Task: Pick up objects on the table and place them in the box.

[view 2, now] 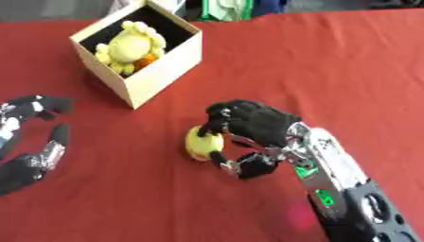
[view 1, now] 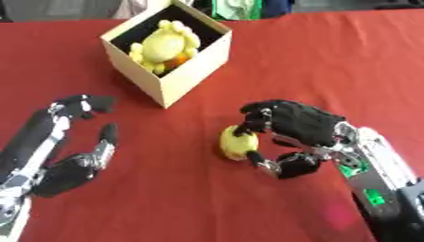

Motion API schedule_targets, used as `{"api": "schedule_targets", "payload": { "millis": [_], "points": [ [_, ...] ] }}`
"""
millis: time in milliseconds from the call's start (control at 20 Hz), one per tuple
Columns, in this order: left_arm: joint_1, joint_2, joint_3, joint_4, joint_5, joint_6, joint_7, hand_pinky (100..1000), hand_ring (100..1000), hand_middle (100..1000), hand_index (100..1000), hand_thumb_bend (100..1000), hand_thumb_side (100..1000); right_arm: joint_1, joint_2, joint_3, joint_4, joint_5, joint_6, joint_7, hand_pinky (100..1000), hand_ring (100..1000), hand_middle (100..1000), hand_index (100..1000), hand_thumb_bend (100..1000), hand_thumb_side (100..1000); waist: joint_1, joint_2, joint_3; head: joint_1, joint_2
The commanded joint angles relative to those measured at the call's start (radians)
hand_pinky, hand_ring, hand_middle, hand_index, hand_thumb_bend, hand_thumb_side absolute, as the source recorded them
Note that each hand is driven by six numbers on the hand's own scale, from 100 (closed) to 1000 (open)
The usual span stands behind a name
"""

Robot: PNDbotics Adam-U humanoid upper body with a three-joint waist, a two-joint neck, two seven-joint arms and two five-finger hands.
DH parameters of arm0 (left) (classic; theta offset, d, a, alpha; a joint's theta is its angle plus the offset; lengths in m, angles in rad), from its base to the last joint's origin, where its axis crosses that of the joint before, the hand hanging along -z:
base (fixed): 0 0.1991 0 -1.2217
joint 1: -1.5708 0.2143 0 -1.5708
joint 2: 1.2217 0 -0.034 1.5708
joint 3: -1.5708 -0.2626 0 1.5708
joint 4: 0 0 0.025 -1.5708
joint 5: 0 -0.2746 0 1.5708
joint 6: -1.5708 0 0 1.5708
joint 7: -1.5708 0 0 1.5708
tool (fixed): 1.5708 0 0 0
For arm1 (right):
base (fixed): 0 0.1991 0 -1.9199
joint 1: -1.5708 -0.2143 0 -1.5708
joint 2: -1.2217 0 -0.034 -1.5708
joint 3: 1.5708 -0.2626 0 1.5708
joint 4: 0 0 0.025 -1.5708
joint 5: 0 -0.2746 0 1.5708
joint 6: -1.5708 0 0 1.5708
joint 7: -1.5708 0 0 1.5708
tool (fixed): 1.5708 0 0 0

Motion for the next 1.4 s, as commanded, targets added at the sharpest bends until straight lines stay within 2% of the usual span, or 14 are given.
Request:
{"api": "schedule_targets", "payload": {
  "millis": [50,450,500,550,1400],
  "points": [
    [-0.011,0.004,-0.001,-0.02,-0.001,0.0,-0.004,692,746,665,850,100,785,-0.011,-0.004,-0.002,-0.003,-0.01,0.021,-0.026,783,851,433,660,100,223,-0.001,-0.018,0.002,0.0,-0.009],
    [-0.01,0.001,0.0,-0.02,0.0,0.001,-0.006,691,746,664,850,100,784,-0.006,0.006,-0.006,0.008,0.007,0.058,-0.097,764,807,353,556,100,216,-0.001,-0.02,0.008,0.0,-0.01],
    [-0.009,0.001,0.0,-0.02,0.0,0.001,-0.006,691,745,664,850,100,783,-0.005,0.008,-0.006,0.009,0.008,0.061,-0.106,763,802,343,536,100,247,-0.001,-0.021,0.009,-0.001,-0.01],
    [-0.009,0.001,0.0,-0.02,0.0,0.001,-0.006,691,745,664,849,100,784,-0.005,0.01,-0.006,0.01,0.007,0.065,-0.114,762,800,339,529,100,212,-0.001,-0.021,0.009,-0.001,-0.011],
    [-0.005,0.003,0.001,-0.02,0.01,0.006,-0.014,688,754,661,847,100,776,-0.047,0.024,-0.008,-0.047,-0.113,0.091,-0.118,762,789,329,522,100,198,-0.008,-0.036,0.008,0.003,-0.008]
  ]
}}
